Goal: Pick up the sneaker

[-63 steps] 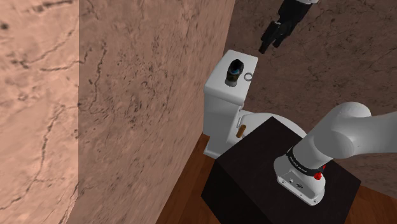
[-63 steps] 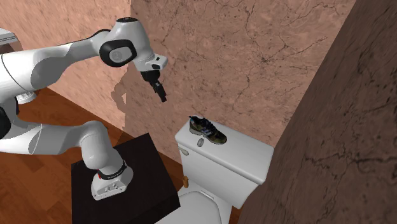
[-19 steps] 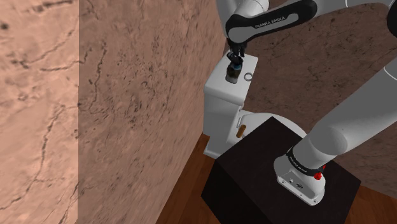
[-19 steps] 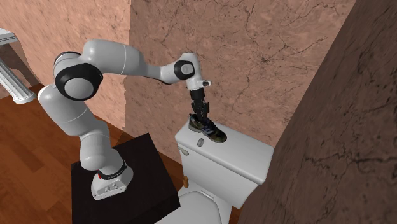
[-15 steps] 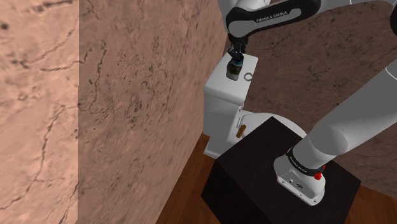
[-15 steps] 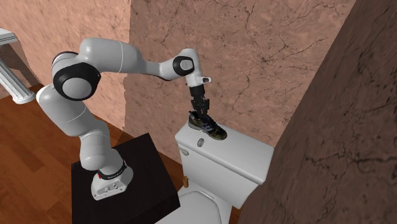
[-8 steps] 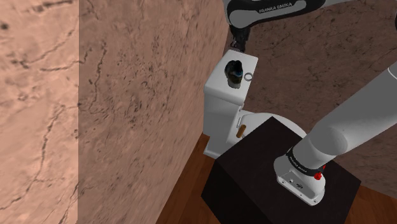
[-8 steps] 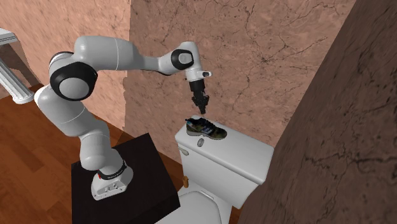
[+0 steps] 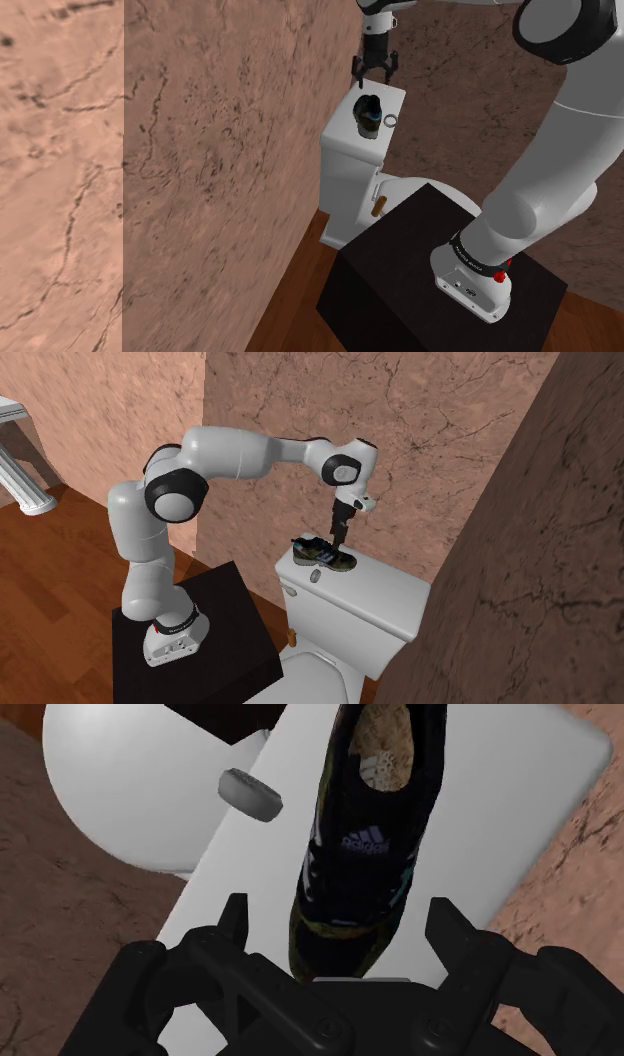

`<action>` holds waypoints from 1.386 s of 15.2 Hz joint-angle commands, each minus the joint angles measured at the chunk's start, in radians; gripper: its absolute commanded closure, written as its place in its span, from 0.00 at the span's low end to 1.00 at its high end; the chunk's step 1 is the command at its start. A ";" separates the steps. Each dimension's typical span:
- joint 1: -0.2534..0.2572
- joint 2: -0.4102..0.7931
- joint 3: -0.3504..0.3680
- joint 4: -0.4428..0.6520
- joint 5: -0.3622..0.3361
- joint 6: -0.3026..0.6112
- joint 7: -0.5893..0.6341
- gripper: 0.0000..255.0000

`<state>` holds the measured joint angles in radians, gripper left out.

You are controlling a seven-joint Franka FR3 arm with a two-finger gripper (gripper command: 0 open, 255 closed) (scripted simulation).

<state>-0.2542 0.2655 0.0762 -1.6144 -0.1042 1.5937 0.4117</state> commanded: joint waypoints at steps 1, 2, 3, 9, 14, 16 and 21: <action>-0.060 0.075 -0.033 0.053 0.183 -0.008 0.117 0.00; -0.064 0.077 -0.032 0.053 0.188 -0.008 0.121 0.00; -0.064 0.079 -0.032 0.043 0.188 0.005 0.120 0.00; -0.063 0.099 -0.032 -0.017 0.188 0.084 0.114 0.00; -0.063 0.100 -0.031 -0.017 0.188 0.086 0.115 1.00; -0.063 0.101 -0.032 -0.016 0.188 0.085 0.115 1.00; -0.063 0.099 -0.032 -0.017 0.188 0.084 0.114 1.00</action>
<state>-0.3175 0.3637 0.0441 -1.6306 0.0839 1.6787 0.5263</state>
